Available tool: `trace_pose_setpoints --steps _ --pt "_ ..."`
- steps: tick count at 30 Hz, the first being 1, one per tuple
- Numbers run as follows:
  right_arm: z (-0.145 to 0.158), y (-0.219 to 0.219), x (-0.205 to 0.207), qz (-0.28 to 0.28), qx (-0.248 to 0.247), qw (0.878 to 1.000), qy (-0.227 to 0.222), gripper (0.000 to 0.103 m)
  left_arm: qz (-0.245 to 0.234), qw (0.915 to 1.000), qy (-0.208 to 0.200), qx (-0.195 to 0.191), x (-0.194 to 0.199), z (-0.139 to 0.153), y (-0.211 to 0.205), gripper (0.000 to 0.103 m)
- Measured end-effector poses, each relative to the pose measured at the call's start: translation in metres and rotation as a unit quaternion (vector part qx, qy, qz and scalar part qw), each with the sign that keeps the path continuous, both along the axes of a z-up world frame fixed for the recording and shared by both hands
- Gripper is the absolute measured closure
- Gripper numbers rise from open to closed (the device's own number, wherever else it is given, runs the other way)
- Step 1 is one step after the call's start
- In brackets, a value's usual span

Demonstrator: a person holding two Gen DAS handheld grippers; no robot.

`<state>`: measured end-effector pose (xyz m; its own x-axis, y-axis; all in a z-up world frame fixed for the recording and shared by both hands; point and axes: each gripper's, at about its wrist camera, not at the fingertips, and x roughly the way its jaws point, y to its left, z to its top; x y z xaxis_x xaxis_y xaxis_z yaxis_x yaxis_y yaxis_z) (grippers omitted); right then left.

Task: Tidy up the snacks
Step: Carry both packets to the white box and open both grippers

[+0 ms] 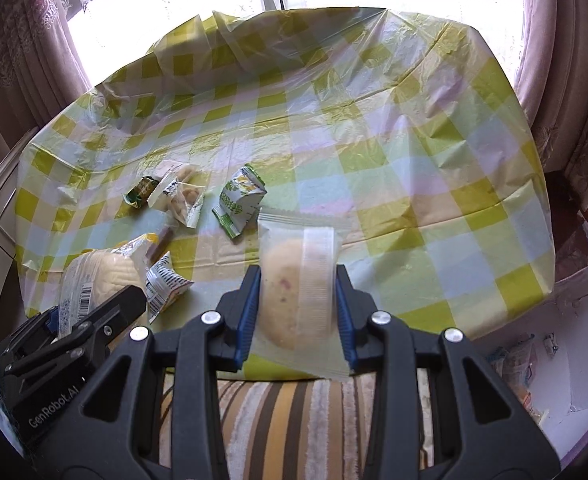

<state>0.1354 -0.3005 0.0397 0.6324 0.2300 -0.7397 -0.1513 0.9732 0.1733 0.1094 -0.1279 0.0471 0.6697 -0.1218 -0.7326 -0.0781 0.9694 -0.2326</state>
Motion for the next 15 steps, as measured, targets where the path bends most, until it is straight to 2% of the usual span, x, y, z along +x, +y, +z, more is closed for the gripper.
trace_pose_setpoints --steps 8,15 --pt "-0.004 -0.069 -0.014 -0.053 -0.002 0.999 0.014 0.064 -0.076 0.9969 0.007 -0.015 0.009 0.001 -0.051 0.038" --pt "-0.011 -0.129 -0.023 -0.112 -0.014 0.993 0.025 0.064 -0.157 0.987 0.022 -0.028 0.015 -0.002 -0.105 0.038"
